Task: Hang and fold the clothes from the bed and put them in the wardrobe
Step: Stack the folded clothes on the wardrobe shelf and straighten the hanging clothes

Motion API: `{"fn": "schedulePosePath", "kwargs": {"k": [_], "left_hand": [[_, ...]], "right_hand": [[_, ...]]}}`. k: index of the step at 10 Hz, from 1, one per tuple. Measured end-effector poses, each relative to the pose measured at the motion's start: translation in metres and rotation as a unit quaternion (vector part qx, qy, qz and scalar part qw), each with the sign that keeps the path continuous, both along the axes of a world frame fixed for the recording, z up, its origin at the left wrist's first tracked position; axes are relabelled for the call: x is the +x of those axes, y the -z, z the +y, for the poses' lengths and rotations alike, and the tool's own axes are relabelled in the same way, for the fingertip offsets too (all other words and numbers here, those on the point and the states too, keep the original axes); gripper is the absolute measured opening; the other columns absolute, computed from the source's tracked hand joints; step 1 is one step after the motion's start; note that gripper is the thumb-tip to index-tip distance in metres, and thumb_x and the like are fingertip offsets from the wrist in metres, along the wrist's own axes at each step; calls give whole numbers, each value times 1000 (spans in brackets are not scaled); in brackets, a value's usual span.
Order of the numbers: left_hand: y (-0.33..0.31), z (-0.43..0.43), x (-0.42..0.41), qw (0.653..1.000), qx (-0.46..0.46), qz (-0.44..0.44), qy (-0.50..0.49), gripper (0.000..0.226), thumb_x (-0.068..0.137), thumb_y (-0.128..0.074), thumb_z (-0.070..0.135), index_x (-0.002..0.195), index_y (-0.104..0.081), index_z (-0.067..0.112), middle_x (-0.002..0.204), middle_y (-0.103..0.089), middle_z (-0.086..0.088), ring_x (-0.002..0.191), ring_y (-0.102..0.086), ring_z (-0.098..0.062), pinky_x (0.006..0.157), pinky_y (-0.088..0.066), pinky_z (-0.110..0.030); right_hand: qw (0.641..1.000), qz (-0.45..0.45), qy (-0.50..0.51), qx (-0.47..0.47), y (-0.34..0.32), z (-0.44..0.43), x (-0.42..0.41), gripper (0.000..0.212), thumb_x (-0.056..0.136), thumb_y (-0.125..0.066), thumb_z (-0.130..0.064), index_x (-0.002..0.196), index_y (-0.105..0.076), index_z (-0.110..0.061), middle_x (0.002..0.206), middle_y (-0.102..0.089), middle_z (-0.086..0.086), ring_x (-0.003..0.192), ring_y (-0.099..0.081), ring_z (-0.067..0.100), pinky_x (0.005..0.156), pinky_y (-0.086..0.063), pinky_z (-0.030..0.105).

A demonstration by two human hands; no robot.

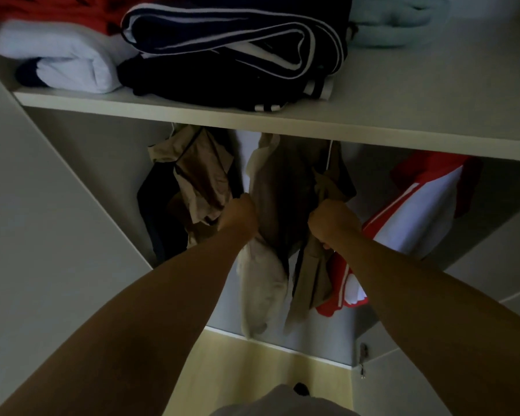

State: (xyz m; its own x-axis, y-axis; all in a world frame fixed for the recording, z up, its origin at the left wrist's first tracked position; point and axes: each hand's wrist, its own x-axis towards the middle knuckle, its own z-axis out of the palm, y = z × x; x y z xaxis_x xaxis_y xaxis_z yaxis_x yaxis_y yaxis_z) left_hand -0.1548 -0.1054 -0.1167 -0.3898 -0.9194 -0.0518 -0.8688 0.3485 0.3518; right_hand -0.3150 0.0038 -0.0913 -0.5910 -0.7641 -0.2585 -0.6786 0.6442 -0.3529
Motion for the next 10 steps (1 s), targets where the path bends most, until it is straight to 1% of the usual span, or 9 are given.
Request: {"fn": "schedulePosePath", "kwargs": {"k": [1,3,4,5,6,7,8,9,10], "left_hand": [[-3,-9,11,1000,0,0,-22,21,100,-47,10,115,-58,3,119,-63,-19,107,-63,-34,92,-54,-44],[-2,-16,15,997,-26,9,-68,17,97,-51,9,111,-59,4,111,-65,-17,102,-64,-35,69,-41,-34],[-3,-18,16,997,-11,12,-76,18,99,-47,6,111,-59,5,112,-65,-17,102,-65,-34,69,-44,-35],[-3,-18,19,999,0,19,-51,23,99,-47,6,118,-59,3,118,-64,-18,108,-64,-35,78,-49,-38],[-7,-17,26,999,19,35,-32,25,104,-42,16,120,-58,5,117,-63,-17,101,-63,-32,75,-43,-34],[-10,-13,37,996,45,72,-40,32,107,-39,33,121,-56,10,109,-63,-10,80,-55,-17,75,-39,-30],[-17,8,75,988,62,124,-66,36,104,-43,41,126,-56,16,112,-65,-8,96,-63,-23,86,-51,-36],[-27,53,138,981,33,162,-104,42,99,-46,44,130,-58,18,122,-68,-9,110,-63,-30,84,-41,-26],[-35,98,199,971,-24,174,-160,37,102,-46,39,133,-57,23,118,-70,-8,106,-65,-29,90,-50,-32]], "right_hand": [[997,29,-41,57,-5,-1,2,32,103,-44,-18,72,-44,-12,97,-64,13,101,-66,30,92,-55,40],[998,22,-8,66,-4,6,6,33,102,-51,-18,70,-45,-11,76,-54,3,81,-59,20,74,-46,28],[997,28,-6,71,-6,7,7,31,100,-56,-21,71,-48,-12,67,-47,1,68,-50,14,72,-43,27],[989,68,-66,110,-11,6,9,38,99,-58,-25,69,-38,-14,69,-40,1,71,-43,16,90,-46,32],[983,112,-100,109,-21,2,21,20,102,-52,-28,103,-58,-9,104,-60,12,92,-53,23,86,-44,36],[966,189,-154,85,-30,-9,42,23,99,-55,-30,82,-54,-14,101,-63,9,98,-60,27,81,-46,39],[953,220,-208,-30,-51,-28,91,33,100,-48,-33,71,-51,-17,71,-51,-1,64,-47,17,58,-35,31],[940,195,-276,-41,-57,-32,140,27,101,-47,-37,95,-63,-17,77,-53,0,80,-61,24,63,-41,34],[924,149,-341,-86,-63,-25,180,41,105,-36,-41,84,-60,-15,83,-63,4,67,-56,19,55,-36,26]]}}
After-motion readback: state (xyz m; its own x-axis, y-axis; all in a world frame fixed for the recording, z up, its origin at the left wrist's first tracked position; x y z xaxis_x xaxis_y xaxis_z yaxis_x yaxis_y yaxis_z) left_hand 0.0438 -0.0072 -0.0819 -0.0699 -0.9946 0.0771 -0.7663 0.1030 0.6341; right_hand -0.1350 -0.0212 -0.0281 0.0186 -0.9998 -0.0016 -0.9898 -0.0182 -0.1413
